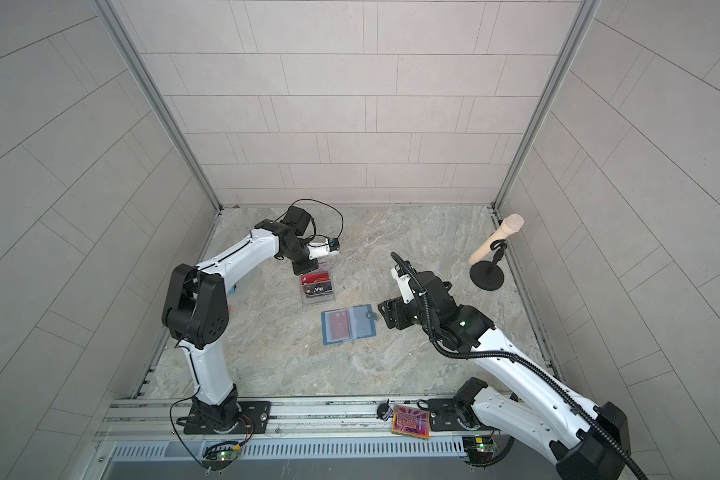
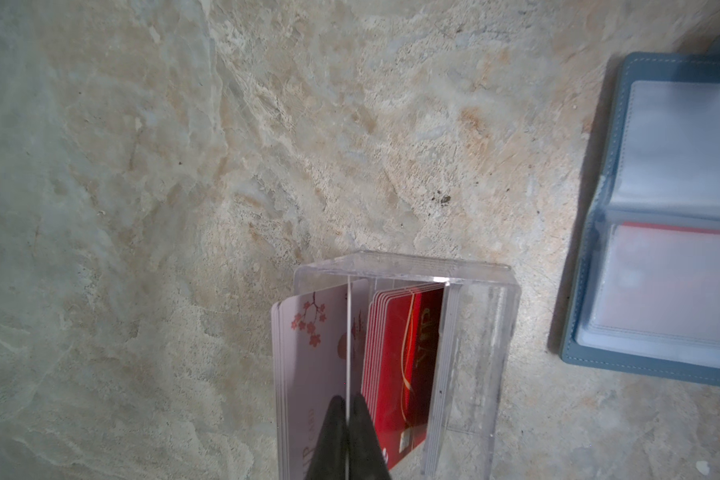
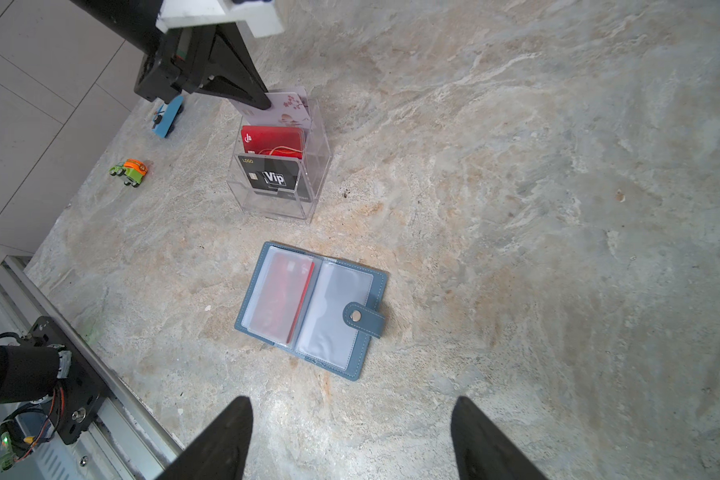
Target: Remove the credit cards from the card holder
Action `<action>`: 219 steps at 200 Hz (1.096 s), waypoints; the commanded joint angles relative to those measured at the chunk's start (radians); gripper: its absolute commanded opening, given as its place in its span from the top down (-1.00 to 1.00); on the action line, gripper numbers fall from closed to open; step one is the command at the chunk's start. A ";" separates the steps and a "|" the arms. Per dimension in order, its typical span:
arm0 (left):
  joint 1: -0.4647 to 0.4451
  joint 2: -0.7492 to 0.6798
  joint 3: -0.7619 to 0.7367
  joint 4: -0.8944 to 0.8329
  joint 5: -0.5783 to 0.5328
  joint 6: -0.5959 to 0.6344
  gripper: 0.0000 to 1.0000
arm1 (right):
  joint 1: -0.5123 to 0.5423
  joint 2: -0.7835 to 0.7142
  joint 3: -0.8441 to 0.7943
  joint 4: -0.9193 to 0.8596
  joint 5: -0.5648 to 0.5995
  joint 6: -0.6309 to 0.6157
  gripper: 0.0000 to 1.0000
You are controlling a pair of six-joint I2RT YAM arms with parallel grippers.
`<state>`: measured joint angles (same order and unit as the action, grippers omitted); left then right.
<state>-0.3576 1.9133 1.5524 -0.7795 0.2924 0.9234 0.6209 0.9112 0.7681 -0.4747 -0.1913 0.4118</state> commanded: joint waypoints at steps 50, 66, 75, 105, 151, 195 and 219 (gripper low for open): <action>0.040 0.012 0.022 -0.033 0.045 0.008 1.00 | -0.003 -0.011 -0.019 0.021 0.007 0.014 -0.55; 0.046 0.010 0.018 -0.031 0.054 0.006 1.00 | -0.004 -0.017 -0.025 0.025 0.009 0.016 -0.55; 0.049 0.012 0.017 -0.030 0.056 0.005 1.00 | -0.004 -0.020 -0.028 0.027 0.009 0.018 -0.55; 0.051 0.019 0.017 -0.030 0.059 0.003 1.00 | -0.007 -0.021 -0.030 0.030 0.007 0.018 -0.55; 0.051 0.029 0.014 -0.033 0.059 -0.001 0.98 | -0.010 -0.029 -0.042 0.033 0.007 0.018 -0.55; 0.051 0.030 0.012 -0.027 0.060 -0.018 0.77 | -0.014 -0.039 -0.053 0.038 0.008 0.021 -0.55; 0.051 0.027 0.020 -0.030 0.072 -0.026 0.69 | -0.014 -0.038 -0.056 0.042 0.007 0.027 -0.55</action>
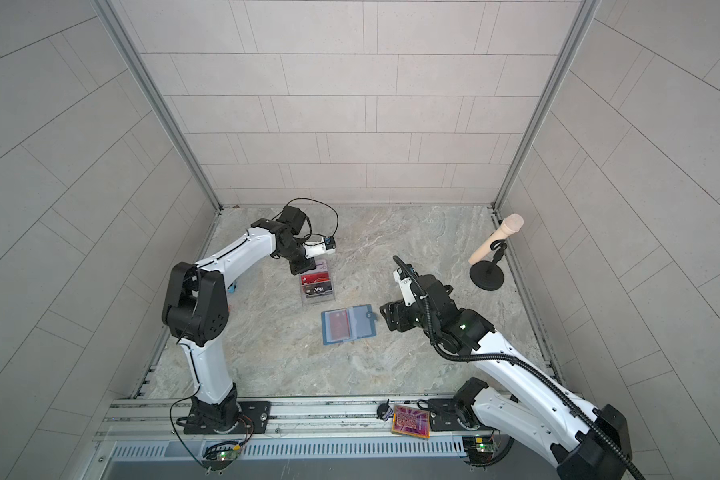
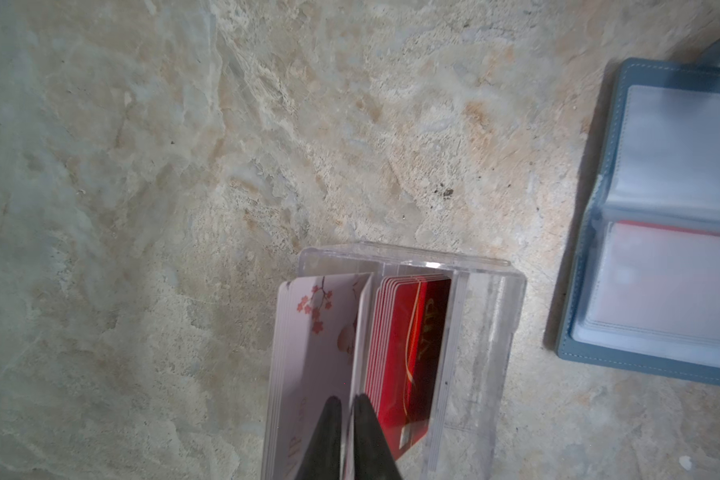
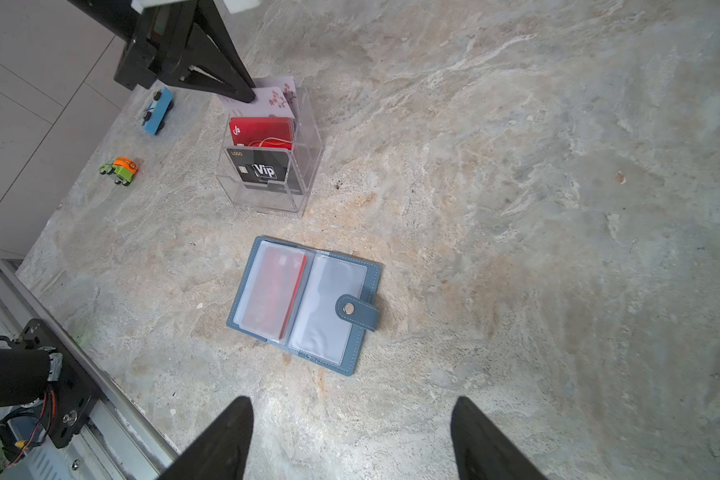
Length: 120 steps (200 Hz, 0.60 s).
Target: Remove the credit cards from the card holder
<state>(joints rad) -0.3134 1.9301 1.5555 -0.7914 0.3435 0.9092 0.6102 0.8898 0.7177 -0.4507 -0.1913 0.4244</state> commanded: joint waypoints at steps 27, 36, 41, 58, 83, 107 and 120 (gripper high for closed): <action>0.006 0.005 0.025 -0.022 0.014 -0.014 0.64 | -0.006 -0.017 -0.008 0.024 0.008 0.018 -0.55; 0.006 0.001 0.025 -0.022 0.014 -0.015 0.63 | -0.006 -0.014 -0.008 0.028 0.008 0.020 -0.55; 0.006 -0.002 0.025 -0.020 0.014 -0.018 0.62 | -0.005 -0.013 -0.008 0.030 0.007 0.020 -0.55; 0.007 -0.018 0.023 -0.007 -0.007 -0.032 0.59 | -0.005 -0.008 -0.008 0.035 0.006 0.023 -0.55; 0.007 -0.062 0.024 0.015 -0.035 -0.054 0.43 | -0.006 0.015 -0.001 0.037 -0.032 0.019 -0.54; 0.007 -0.116 0.023 0.029 -0.057 -0.071 0.23 | -0.006 0.053 0.017 0.043 -0.084 0.021 -0.53; 0.007 -0.147 0.018 0.037 -0.069 -0.086 0.17 | -0.005 0.074 0.031 0.039 -0.101 0.022 -0.52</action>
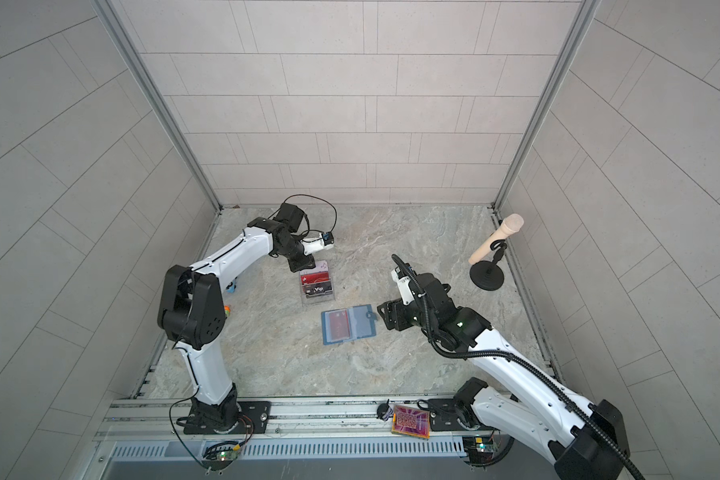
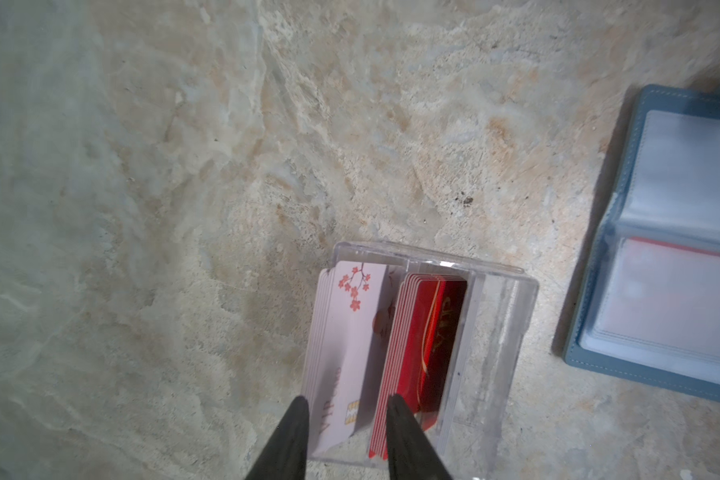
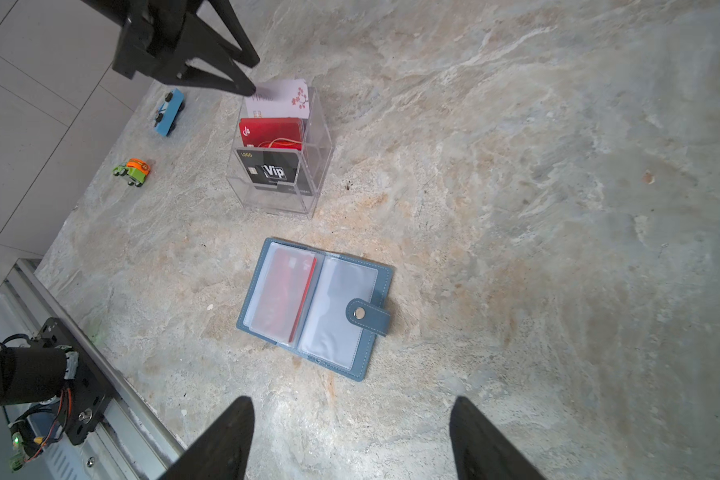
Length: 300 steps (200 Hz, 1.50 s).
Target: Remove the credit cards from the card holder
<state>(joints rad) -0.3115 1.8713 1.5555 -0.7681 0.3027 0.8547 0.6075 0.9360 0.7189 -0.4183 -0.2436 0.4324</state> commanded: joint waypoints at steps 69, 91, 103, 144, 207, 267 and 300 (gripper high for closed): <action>-0.062 -0.385 -0.166 0.180 -0.135 -0.474 0.16 | 0.008 0.085 0.079 -0.014 -0.059 -0.023 -0.50; -0.080 -0.520 -0.331 0.272 -0.078 -0.690 0.11 | 0.016 0.099 0.082 -0.011 -0.059 -0.021 -0.49; -0.079 -0.584 -0.435 0.338 -0.029 -0.816 0.09 | 0.023 0.109 0.084 -0.006 -0.070 -0.027 -0.49; -0.115 -0.743 -0.804 0.641 0.084 -1.128 0.09 | 0.054 0.174 0.118 -0.007 -0.074 -0.037 -0.49; -0.214 -0.766 -1.025 0.777 0.064 -1.246 0.29 | 0.165 0.312 0.163 0.029 0.009 -0.006 -0.39; -0.237 -0.686 -1.111 0.921 0.050 -1.309 0.43 | 0.244 0.432 0.203 0.049 0.092 0.050 -0.27; -0.254 -0.608 -1.117 0.957 0.050 -1.319 0.59 | 0.281 0.468 0.195 0.084 0.143 0.095 -0.23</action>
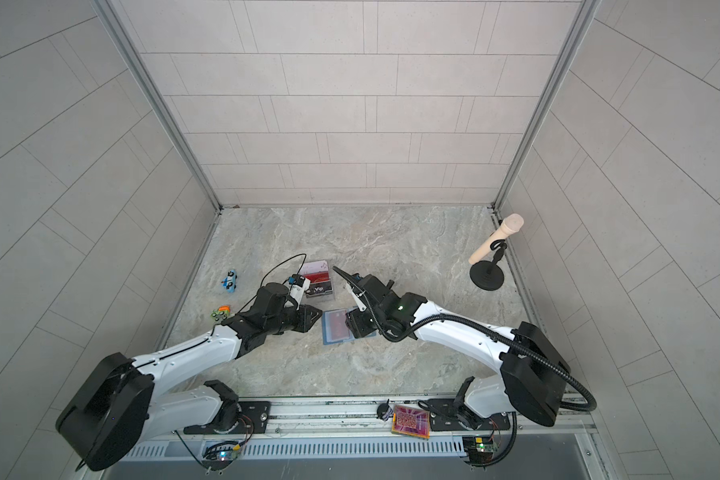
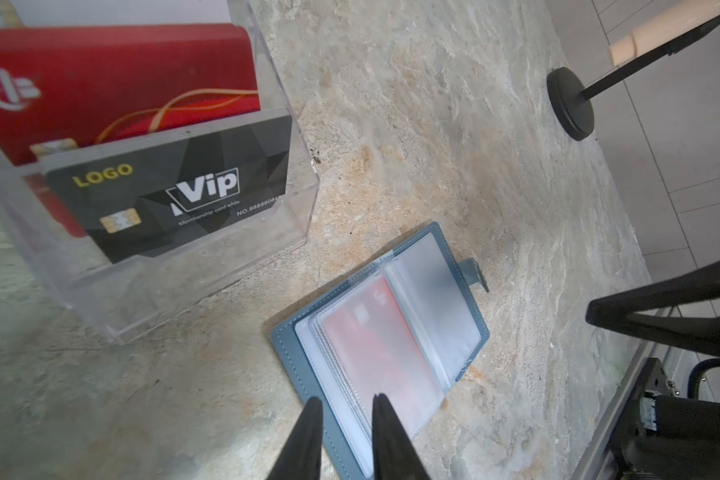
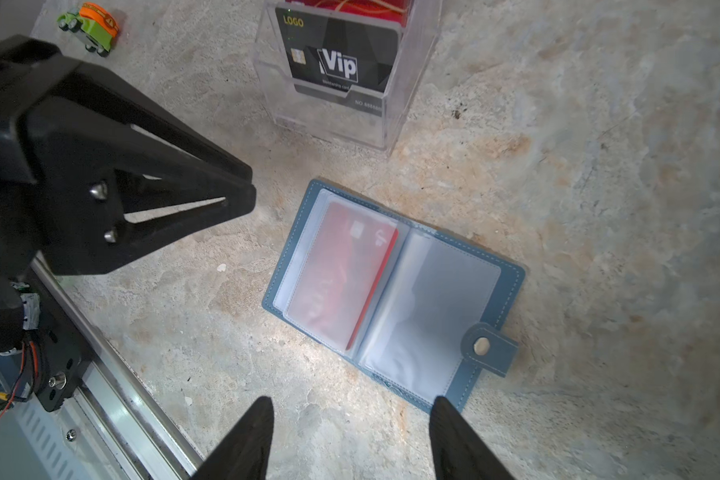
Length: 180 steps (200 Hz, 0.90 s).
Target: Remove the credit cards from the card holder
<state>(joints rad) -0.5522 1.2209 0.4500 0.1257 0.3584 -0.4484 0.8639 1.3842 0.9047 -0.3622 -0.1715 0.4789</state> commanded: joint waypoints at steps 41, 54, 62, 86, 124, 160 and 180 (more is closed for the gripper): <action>-0.045 0.123 -0.008 0.098 -0.001 -0.012 0.65 | 0.059 0.072 0.006 0.056 0.128 0.070 -0.20; -0.047 0.144 -0.001 0.098 -0.008 -0.010 0.69 | 0.069 0.083 0.003 0.077 0.134 0.073 -0.19; -0.046 0.156 0.002 0.097 -0.014 -0.007 0.72 | 0.076 0.091 0.002 0.088 0.140 0.073 -0.18; -0.049 0.184 0.001 0.101 -0.027 -0.008 0.76 | 0.101 0.110 0.002 0.116 0.165 0.064 -0.15; -0.049 0.210 -0.017 0.129 -0.030 -0.016 0.80 | 0.140 0.136 -0.026 0.207 0.191 0.047 -0.15; -0.049 0.249 -0.033 0.165 -0.018 -0.023 0.82 | 0.156 0.207 -0.011 0.218 0.213 0.040 -0.09; -0.049 0.264 -0.045 0.188 -0.011 -0.032 0.84 | 0.158 0.246 -0.002 0.228 0.213 0.042 -0.06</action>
<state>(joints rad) -0.5968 1.4609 0.4313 0.2882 0.3439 -0.4679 1.0153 1.5932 0.8917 -0.1547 0.0086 0.5205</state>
